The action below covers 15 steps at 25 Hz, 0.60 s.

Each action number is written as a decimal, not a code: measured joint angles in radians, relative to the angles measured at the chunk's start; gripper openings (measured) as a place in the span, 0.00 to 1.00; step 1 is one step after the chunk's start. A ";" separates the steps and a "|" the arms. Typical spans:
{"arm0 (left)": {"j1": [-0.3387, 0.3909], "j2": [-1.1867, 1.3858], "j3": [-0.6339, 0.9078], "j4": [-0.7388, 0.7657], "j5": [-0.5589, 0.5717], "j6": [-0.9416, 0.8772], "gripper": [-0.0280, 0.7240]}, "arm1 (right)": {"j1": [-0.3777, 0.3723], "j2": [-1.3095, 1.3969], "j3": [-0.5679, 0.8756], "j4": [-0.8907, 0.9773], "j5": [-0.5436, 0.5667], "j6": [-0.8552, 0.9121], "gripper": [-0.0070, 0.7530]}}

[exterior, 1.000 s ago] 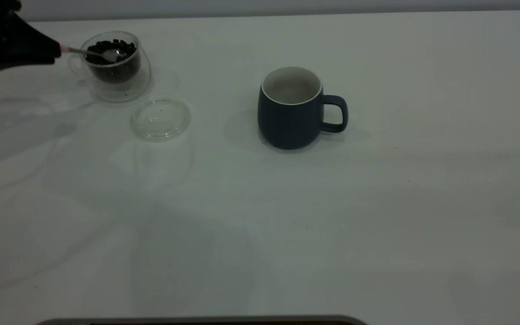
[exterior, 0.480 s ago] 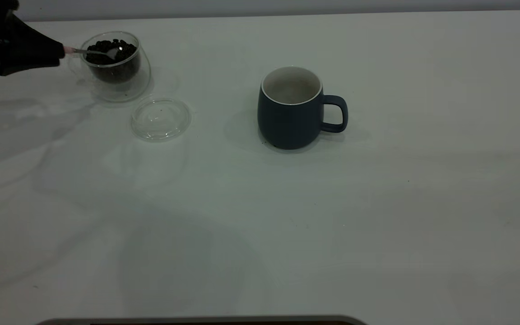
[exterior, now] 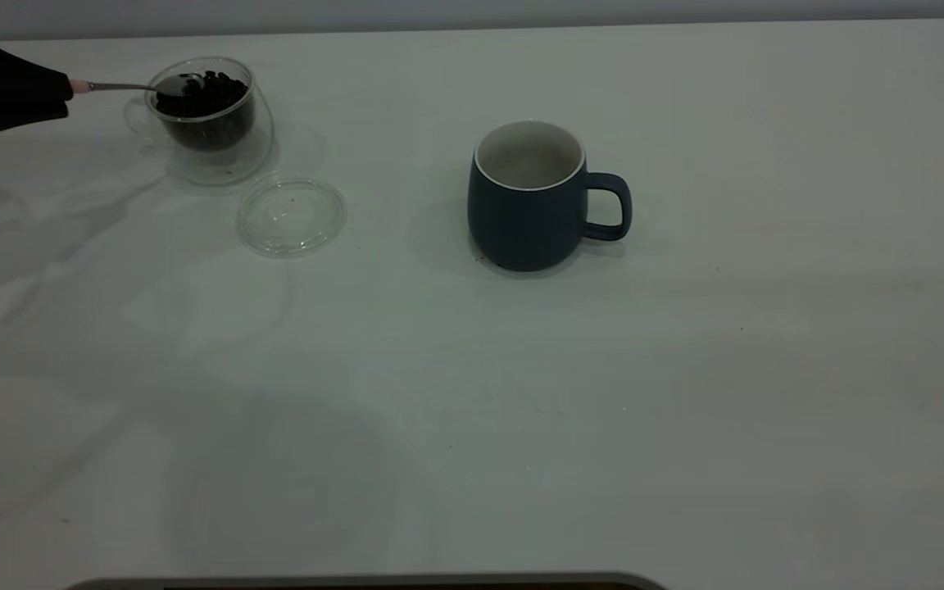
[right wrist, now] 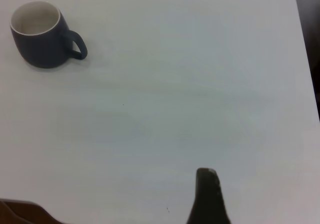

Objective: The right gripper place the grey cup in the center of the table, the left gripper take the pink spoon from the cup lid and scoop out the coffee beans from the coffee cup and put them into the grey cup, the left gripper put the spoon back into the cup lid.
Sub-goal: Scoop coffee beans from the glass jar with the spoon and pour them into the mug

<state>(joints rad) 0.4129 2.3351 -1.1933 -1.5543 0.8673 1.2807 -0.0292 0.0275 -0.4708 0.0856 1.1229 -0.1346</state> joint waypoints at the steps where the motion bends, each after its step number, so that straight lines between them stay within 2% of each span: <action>1: 0.001 0.008 0.000 -0.007 0.014 0.000 0.19 | 0.000 0.000 0.000 0.000 0.000 0.000 0.79; 15: 0.020 0.022 0.000 -0.019 0.198 0.002 0.19 | 0.000 0.000 0.000 0.000 0.000 0.000 0.79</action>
<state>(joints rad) 0.4329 2.3571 -1.1933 -1.5729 1.0649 1.2826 -0.0292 0.0275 -0.4708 0.0856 1.1229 -0.1346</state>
